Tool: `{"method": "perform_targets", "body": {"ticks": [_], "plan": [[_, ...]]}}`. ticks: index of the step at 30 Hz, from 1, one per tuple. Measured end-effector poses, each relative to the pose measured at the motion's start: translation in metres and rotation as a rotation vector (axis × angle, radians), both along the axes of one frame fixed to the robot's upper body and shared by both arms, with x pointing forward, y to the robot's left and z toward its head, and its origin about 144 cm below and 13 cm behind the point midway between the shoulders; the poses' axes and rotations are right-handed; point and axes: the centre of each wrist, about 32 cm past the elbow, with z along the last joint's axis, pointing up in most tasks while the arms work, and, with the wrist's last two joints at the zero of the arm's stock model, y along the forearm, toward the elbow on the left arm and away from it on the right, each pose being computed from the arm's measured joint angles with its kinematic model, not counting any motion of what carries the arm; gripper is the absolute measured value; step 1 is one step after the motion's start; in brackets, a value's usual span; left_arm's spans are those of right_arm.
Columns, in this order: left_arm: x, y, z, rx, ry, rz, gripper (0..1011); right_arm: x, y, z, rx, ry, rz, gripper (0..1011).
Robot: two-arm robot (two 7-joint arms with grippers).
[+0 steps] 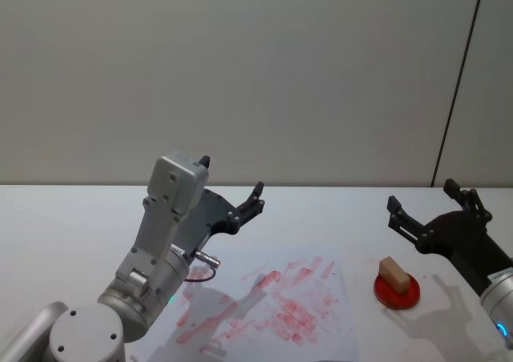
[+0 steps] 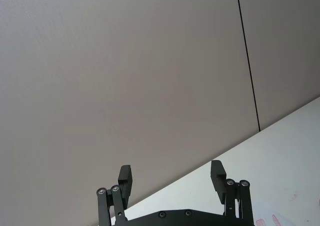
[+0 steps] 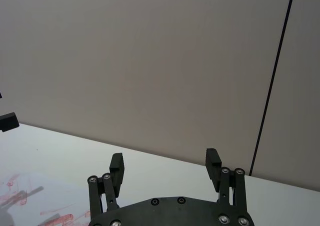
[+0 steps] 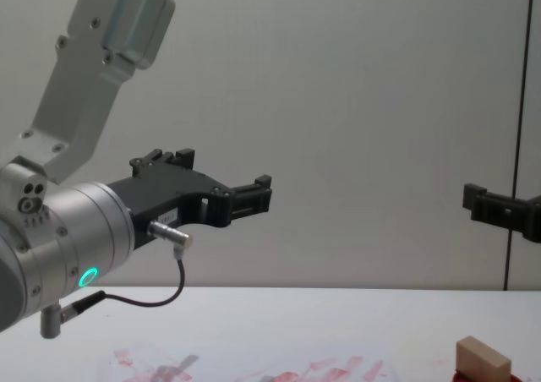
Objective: Use the one hand to pick up the stamp and affix it onto the A4 paper.
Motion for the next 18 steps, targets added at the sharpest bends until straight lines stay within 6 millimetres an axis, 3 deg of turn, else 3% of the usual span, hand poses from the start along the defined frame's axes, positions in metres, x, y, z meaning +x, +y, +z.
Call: {"method": "perform_targets", "body": {"ticks": [18], "plan": [[0.0, 0.0, 0.0, 0.0, 0.0, 0.0, 1002, 0.0001, 0.0, -0.0003, -0.001, 0.001, 0.001, 1001]]}}
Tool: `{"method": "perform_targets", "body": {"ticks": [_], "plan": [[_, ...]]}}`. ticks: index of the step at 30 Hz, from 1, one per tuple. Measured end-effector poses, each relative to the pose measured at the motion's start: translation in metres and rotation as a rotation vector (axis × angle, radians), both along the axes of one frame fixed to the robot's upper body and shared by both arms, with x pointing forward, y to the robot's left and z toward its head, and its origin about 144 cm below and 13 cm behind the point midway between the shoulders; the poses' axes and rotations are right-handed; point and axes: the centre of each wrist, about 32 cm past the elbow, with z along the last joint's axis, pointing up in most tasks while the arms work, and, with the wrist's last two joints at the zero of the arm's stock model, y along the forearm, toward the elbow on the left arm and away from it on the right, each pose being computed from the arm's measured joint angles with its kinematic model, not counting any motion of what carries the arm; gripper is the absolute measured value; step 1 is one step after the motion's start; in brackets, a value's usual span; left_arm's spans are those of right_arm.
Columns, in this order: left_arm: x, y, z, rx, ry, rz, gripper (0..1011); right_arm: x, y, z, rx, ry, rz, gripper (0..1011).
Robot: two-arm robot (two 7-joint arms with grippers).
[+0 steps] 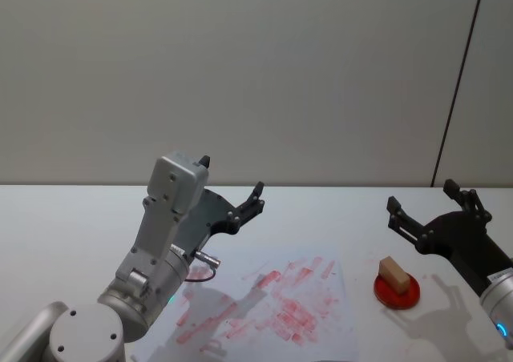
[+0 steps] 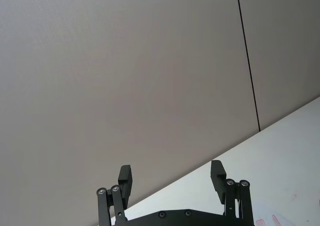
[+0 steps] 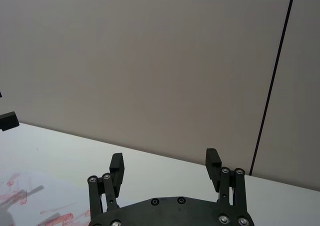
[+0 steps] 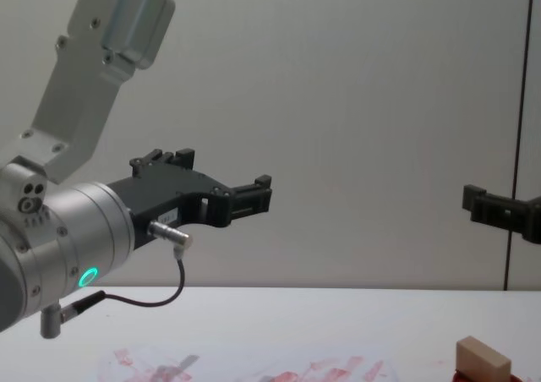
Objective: Use the one hand to pick up the stamp and affix it onto the A4 paper.
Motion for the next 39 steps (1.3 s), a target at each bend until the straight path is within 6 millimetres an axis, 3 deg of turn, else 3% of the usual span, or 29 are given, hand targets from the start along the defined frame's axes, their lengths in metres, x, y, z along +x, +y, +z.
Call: {"method": "perform_targets", "body": {"ticks": [11, 39], "plan": [[0.0, 0.0, 0.0, 0.0, 0.0, 0.0, 1003, 0.005, -0.005, -0.005, -0.026, 0.009, 0.035, 1001], [0.0, 0.0, 0.0, 0.0, 0.0, 0.0, 1002, 0.012, -0.034, -0.051, -0.128, 0.176, 0.131, 1001]]}}
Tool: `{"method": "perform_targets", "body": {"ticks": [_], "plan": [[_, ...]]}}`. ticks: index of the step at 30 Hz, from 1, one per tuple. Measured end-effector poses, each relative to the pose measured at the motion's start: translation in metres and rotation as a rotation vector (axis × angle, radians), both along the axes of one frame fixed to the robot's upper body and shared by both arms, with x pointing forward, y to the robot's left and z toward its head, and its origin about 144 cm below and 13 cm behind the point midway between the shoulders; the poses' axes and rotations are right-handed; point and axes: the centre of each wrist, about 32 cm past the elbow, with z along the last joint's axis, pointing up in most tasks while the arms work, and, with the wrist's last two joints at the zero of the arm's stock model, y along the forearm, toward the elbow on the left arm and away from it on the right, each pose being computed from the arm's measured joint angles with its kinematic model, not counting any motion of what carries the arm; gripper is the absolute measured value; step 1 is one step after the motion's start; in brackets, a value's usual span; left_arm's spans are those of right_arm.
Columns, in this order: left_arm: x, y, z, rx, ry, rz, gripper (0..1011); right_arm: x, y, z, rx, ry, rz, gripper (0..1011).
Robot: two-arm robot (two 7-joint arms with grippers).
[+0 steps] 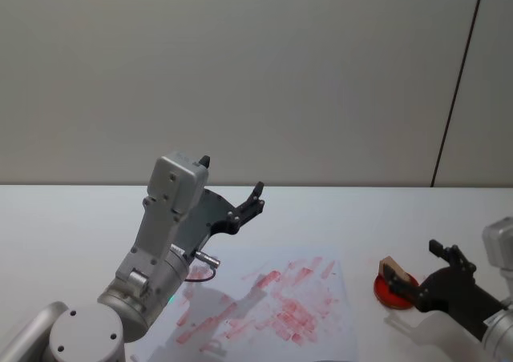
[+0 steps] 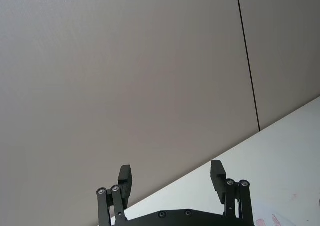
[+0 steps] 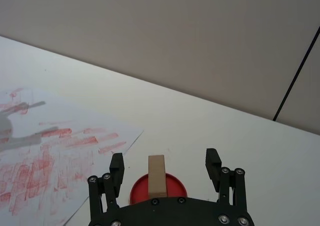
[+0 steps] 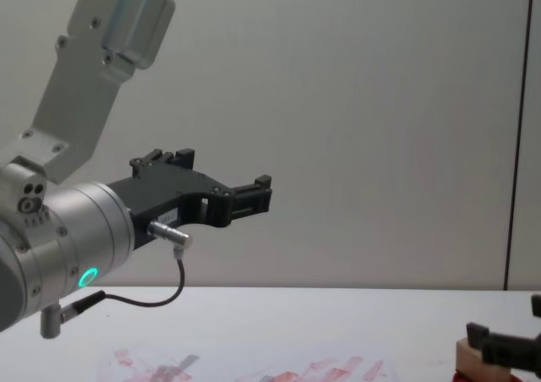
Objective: Use the one hand to pick up the stamp and affix it onto the A4 paper.
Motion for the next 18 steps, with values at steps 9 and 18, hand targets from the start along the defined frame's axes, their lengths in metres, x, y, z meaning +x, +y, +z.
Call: {"method": "perform_targets", "body": {"ticks": [9, 18], "plan": [[0.0, 0.0, 0.0, 0.0, 0.0, 0.0, 1002, 0.002, 0.002, -0.01, -0.009, 0.035, 0.004, 1001], [0.0, 0.0, 0.0, 0.0, 0.0, 0.0, 1003, 0.006, 0.007, -0.014, -0.007, 0.064, 0.002, 879]]}}
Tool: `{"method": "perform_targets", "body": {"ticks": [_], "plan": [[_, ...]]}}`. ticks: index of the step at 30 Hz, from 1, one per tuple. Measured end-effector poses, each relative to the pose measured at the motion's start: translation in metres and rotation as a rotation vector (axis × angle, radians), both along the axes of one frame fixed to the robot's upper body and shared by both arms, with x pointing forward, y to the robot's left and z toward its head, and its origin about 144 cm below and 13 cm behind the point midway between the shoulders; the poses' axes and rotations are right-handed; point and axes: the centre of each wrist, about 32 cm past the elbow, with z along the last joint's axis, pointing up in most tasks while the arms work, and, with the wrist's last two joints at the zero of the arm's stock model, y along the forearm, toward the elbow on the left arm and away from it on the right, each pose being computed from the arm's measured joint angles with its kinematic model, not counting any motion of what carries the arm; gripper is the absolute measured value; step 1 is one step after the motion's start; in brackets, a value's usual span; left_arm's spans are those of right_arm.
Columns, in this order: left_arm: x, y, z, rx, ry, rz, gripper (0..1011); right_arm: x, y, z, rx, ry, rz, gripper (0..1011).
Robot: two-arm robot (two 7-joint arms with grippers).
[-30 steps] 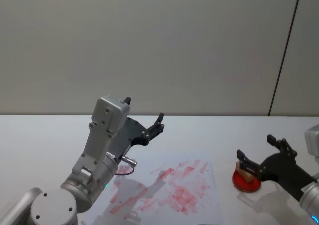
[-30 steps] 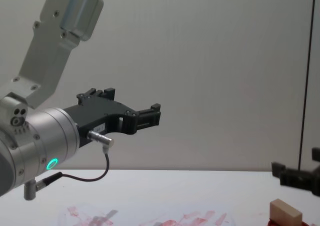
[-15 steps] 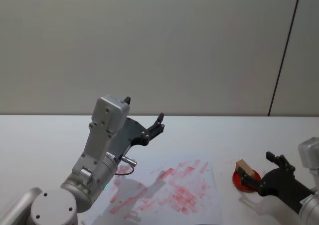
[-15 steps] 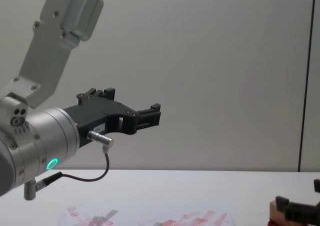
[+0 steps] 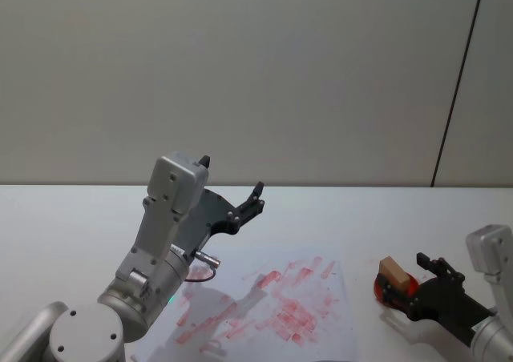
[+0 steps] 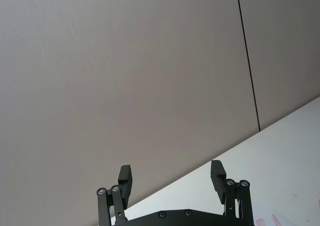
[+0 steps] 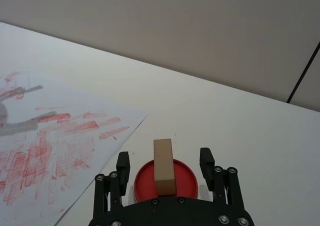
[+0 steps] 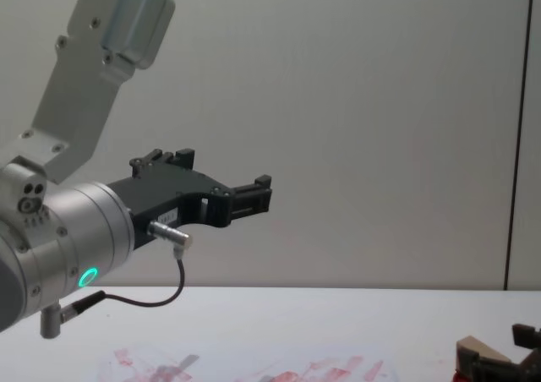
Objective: Use the one hand to pick up the stamp and affix it onto the A4 paper.
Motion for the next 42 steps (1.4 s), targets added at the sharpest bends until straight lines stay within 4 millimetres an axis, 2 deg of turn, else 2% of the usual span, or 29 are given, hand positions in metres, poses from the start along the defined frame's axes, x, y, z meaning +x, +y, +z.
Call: {"method": "perform_targets", "body": {"ticks": [9, 10, 11, 13, 14, 20, 23, 36, 42], "plan": [[0.0, 0.0, 0.0, 0.0, 0.0, 0.0, 1002, 0.005, 0.003, -0.002, 0.005, 0.015, -0.009, 620], [0.0, 0.0, 0.0, 0.0, 0.0, 0.0, 1003, 0.005, 0.003, -0.002, 0.005, 0.015, -0.009, 620], [0.0, 0.0, 0.0, 0.0, 0.0, 0.0, 1002, 0.005, 0.004, -0.002, 0.006, 0.017, -0.011, 560], [0.0, 0.0, 0.0, 0.0, 0.0, 0.0, 1002, 0.006, 0.004, -0.002, 0.007, 0.018, -0.013, 519], [0.0, 0.0, 0.0, 0.0, 0.0, 0.0, 1002, 0.006, 0.004, -0.002, 0.008, 0.018, -0.014, 459], [0.0, 0.0, 0.0, 0.0, 0.0, 0.0, 1002, 0.008, 0.005, -0.003, 0.013, 0.019, -0.02, 260], [0.0, 0.0, 0.0, 0.0, 0.0, 0.0, 1002, 0.009, 0.005, -0.002, 0.016, 0.014, -0.021, 208], [0.0, 0.0, 0.0, 0.0, 0.0, 0.0, 1003, 0.011, 0.013, 0.009, 0.043, -0.041, 0.01, 208], [0.0, 0.0, 0.0, 0.0, 0.0, 0.0, 1002, 0.012, 0.027, 0.019, 0.071, -0.075, 0.062, 208]]}}
